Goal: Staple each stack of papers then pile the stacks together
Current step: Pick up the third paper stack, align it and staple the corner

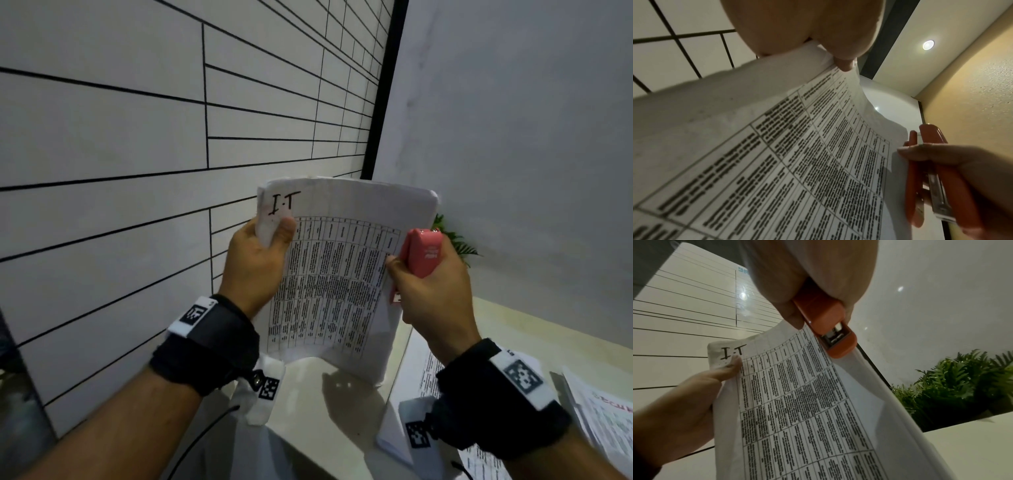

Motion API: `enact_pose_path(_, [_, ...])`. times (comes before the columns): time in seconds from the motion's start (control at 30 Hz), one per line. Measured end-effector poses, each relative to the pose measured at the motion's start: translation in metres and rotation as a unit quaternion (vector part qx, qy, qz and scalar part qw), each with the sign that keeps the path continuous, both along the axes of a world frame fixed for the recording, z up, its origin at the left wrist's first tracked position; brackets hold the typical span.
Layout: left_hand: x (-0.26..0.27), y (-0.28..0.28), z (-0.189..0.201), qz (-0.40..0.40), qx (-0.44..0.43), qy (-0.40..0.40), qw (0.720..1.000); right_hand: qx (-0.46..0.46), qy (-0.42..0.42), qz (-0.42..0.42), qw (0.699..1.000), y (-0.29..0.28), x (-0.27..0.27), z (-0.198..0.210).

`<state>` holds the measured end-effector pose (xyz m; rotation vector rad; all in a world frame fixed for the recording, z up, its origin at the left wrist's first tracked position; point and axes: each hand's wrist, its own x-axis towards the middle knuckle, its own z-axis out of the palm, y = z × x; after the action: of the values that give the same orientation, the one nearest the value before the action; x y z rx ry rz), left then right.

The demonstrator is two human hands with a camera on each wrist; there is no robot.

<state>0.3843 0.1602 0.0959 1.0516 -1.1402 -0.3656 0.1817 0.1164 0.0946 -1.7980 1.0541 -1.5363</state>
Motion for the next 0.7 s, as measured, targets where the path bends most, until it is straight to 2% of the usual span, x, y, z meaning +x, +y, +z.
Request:
enact_pose_path(0.1, [-0.004, 0.003, -0.002, 0.054, -0.008, -0.017, 0.998, -0.003, 0.009, -0.002, 1.0, 0.001, -0.001, 0.0])
enact_pose_path(0.17, [-0.006, 0.003, -0.003, 0.093, -0.015, -0.042, 0.995, -0.054, 0.024, -0.057, 0.997, 0.003, -0.003, 0.001])
enact_pose_path(0.23, [-0.01, 0.005, -0.002, 0.118, -0.026, -0.077, 0.99, -0.123, -0.007, -0.097, 0.988, 0.011, -0.005, 0.006])
enact_pose_path(0.27, [-0.014, 0.008, -0.001, 0.127, -0.032, -0.098, 0.987, -0.151, -0.039, -0.089, 0.984, 0.015, -0.006, 0.011])
enact_pose_path(0.33, [-0.023, 0.013, -0.001, 0.13, -0.044, -0.139, 0.981, -0.193, -0.12, -0.017, 0.974, 0.028, -0.006, 0.025])
enact_pose_path(0.47, [-0.042, 0.015, -0.003, 0.109, -0.056, -0.194, 0.973, -0.219, -0.244, 0.152, 0.932, 0.051, -0.001, 0.059])
enact_pose_path(0.6, [-0.058, 0.02, -0.003, 0.111, -0.069, -0.239, 0.962, -0.178, -0.326, 0.194, 0.908, 0.062, 0.011, 0.078])
enact_pose_path(0.7, [-0.065, 0.024, -0.002, 0.101, -0.091, -0.247, 0.959, -0.167, -0.334, 0.198, 0.906, 0.062, 0.019, 0.082])
